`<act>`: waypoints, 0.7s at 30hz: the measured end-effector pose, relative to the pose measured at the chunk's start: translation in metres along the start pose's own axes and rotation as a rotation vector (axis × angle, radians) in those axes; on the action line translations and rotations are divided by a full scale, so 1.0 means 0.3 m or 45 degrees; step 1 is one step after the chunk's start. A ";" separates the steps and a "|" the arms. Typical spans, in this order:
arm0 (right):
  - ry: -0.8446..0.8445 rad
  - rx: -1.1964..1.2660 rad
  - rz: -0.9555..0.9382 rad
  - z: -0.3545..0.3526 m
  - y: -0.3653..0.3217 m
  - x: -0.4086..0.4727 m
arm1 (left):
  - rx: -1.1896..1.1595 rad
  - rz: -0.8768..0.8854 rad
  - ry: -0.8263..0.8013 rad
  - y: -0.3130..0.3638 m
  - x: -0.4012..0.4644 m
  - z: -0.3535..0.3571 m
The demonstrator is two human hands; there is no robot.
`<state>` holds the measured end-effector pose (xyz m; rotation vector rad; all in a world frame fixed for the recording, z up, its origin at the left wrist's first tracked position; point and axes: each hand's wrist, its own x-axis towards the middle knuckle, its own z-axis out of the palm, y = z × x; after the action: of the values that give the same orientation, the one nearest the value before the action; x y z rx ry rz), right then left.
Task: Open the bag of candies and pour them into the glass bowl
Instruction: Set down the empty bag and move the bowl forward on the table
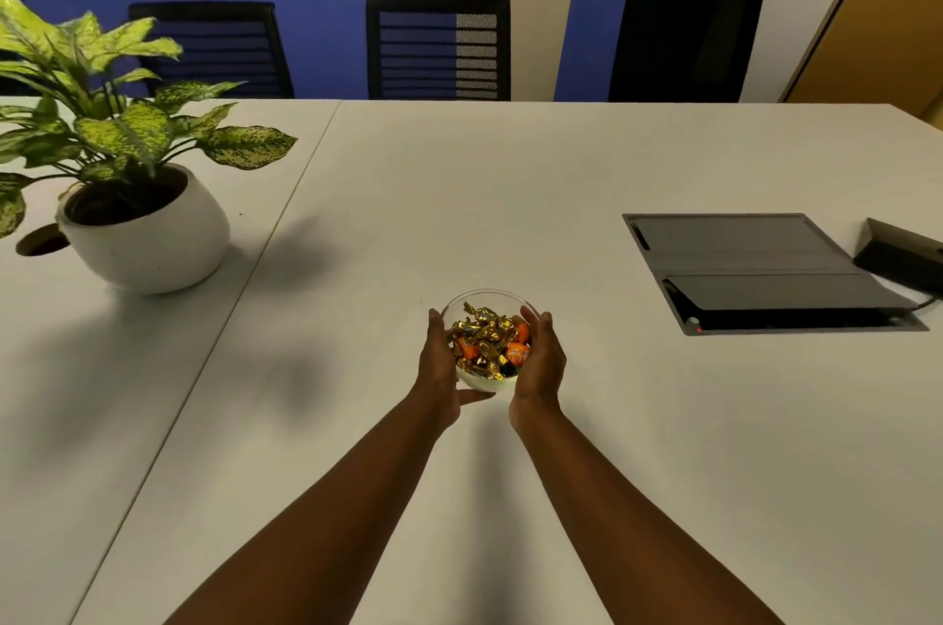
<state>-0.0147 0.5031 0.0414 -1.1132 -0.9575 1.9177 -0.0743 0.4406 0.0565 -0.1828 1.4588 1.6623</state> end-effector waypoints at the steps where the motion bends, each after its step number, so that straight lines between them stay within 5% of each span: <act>1: 0.001 -0.006 -0.001 0.015 0.001 0.034 | 0.000 0.009 0.002 0.013 0.033 0.007; 21: -0.049 -0.066 -0.010 0.213 0.049 0.547 | 0.232 0.194 0.065 0.200 0.517 0.075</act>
<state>-0.1373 0.6196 -0.0102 -1.1037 -1.0365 1.9239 -0.1978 0.5442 0.0100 -0.0133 1.6894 1.6432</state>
